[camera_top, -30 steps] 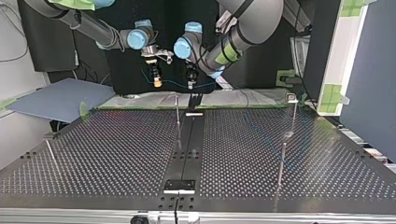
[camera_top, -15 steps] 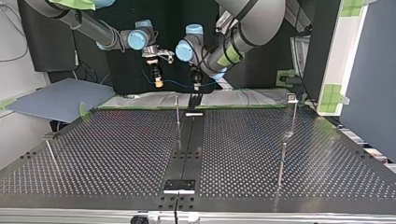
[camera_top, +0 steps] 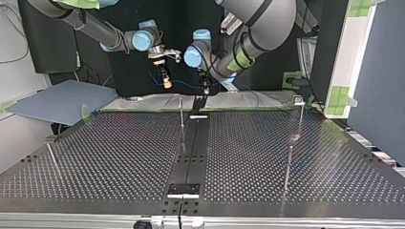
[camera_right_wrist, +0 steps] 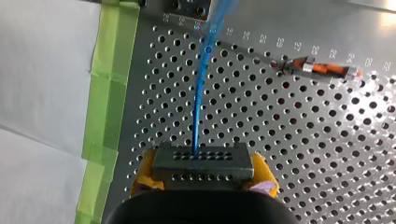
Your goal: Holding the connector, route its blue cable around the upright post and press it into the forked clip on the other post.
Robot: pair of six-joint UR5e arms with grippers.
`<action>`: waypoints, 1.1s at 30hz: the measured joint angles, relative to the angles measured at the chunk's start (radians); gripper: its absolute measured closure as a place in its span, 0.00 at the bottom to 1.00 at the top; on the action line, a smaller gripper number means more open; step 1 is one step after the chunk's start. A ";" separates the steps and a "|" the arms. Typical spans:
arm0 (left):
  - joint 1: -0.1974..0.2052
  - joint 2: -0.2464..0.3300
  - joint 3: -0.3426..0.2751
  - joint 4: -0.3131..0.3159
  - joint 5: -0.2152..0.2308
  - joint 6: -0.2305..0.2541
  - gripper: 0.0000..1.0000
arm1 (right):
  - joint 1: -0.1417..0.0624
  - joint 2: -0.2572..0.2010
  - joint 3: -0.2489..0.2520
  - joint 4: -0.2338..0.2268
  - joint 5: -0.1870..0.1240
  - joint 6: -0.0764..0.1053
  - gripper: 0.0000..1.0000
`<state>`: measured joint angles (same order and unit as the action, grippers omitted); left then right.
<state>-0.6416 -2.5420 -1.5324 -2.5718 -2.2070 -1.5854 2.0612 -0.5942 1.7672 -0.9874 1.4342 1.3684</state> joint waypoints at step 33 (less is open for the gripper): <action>0.007 0.001 -0.001 0.001 -0.025 0.000 1.00 | -0.023 0.000 -0.008 0.004 0.106 0.032 0.98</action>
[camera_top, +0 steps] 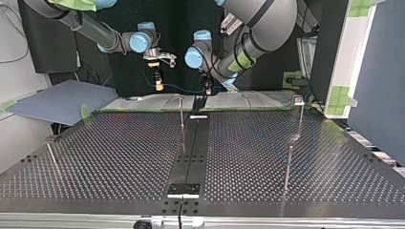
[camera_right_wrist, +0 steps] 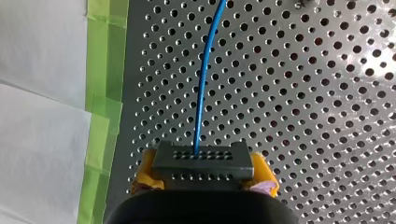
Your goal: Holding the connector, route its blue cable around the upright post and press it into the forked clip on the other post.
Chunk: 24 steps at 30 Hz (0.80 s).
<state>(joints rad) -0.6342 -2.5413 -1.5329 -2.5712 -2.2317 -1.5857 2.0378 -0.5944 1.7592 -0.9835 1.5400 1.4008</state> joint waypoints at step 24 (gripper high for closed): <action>0.013 0.001 0.000 0.034 0.046 -0.085 1.00 | 0.001 0.000 -0.008 0.001 -0.006 -0.014 0.95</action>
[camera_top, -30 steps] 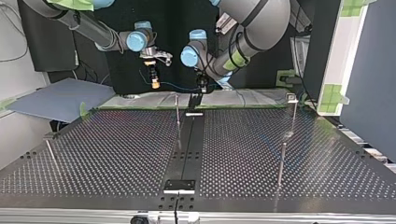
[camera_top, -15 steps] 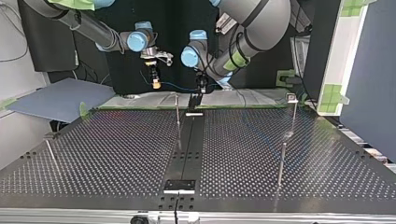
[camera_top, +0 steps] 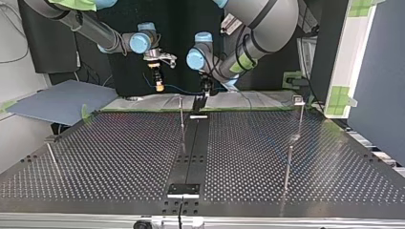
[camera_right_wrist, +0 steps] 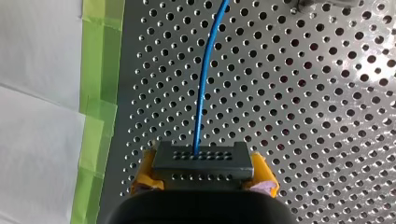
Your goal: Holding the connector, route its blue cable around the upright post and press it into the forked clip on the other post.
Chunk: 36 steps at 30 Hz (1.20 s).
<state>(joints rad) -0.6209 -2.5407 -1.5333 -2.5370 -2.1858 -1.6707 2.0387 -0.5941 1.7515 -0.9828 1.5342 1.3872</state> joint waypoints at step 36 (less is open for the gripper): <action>-0.039 0.000 0.000 0.006 -0.019 0.082 1.00 | -0.013 0.000 -0.029 0.028 -0.003 -0.011 0.95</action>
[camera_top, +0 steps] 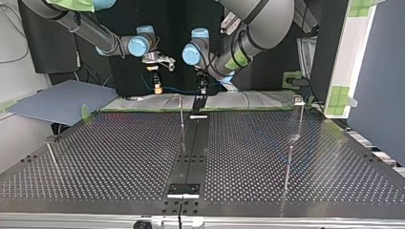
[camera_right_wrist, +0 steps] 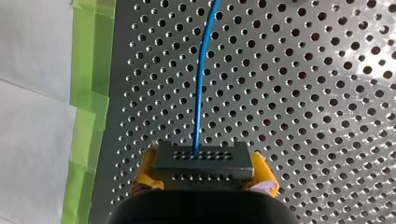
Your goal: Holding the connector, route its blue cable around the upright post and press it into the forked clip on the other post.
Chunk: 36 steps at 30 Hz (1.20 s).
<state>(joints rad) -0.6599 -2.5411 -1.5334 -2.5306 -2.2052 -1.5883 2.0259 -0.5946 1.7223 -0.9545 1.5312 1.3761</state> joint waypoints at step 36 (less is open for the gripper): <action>-0.057 0.000 0.010 0.009 0.003 0.067 1.00 | -0.049 0.000 -0.025 0.011 -0.009 0.000 0.95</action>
<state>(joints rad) -0.7172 -2.5410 -1.5232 -2.5219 -2.2022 -1.5210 1.9765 -0.5946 1.6973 -0.9440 1.5223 1.3763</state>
